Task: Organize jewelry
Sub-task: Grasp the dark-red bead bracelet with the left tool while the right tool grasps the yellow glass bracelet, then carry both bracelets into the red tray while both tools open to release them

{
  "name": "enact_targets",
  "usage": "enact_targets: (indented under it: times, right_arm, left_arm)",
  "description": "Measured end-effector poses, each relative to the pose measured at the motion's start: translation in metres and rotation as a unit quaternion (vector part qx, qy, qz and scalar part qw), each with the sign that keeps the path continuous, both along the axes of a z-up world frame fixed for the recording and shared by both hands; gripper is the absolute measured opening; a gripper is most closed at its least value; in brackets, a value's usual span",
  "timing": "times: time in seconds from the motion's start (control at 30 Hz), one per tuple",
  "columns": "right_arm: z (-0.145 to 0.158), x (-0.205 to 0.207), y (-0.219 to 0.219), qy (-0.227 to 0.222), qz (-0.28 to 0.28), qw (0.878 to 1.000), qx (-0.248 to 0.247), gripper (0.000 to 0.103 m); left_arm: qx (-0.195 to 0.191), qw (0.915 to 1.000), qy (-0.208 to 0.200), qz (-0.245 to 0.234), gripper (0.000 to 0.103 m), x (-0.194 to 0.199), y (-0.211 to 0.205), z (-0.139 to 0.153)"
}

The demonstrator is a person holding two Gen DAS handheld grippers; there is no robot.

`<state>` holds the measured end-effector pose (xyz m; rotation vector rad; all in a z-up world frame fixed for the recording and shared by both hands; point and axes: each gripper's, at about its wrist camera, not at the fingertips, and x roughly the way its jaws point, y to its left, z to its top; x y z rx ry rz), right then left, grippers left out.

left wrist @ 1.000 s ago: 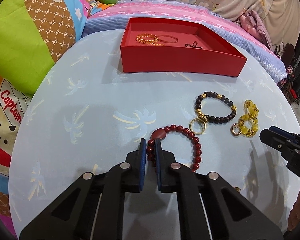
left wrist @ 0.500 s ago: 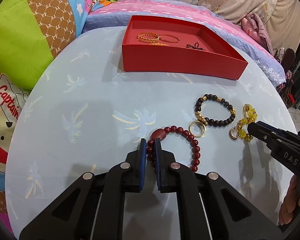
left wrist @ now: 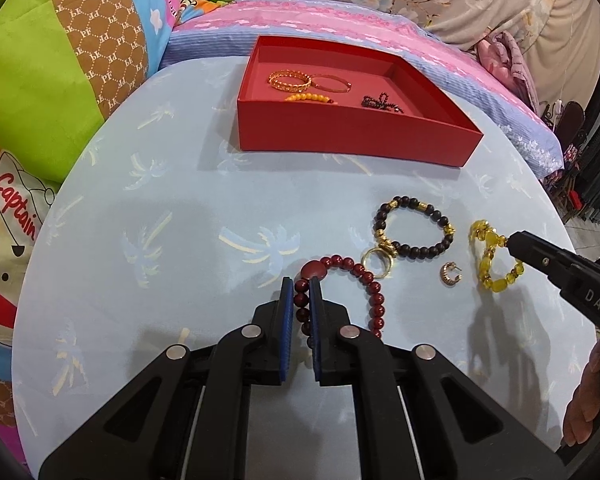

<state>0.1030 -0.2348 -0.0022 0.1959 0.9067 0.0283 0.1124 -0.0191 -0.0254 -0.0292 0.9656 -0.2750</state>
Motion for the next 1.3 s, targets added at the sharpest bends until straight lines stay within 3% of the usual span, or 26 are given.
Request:
enact_targets:
  times: [0.57, 1.03, 1.17, 1.3]
  right_arm:
    - [0.069, 0.016, -0.003, -0.061, 0.014, 0.998, 0.010, 0.009]
    - [0.105, 0.097, -0.007, -0.091, 0.026, 0.995, 0.010, 0.009]
    - [0.104, 0.118, -0.008, -0.091, 0.023, 0.996, 0.008, 0.009]
    - [0.092, 0.135, -0.014, -0.080, 0.017, 0.997, 0.007, 0.009]
  left_arm:
    - [-0.042, 0.9976, -0.033, -0.044, 0.007, 0.008, -0.014, 0.062]
    - [-0.083, 0.9913, -0.072, -0.072, 0.008, 0.091, -0.041, 0.120]
    - [-0.111, 0.9891, -0.054, -0.080, 0.008, 0.121, -0.054, 0.116]
    - [-0.127, 0.9885, -0.015, -0.081, 0.008, 0.146, -0.068, 0.088]
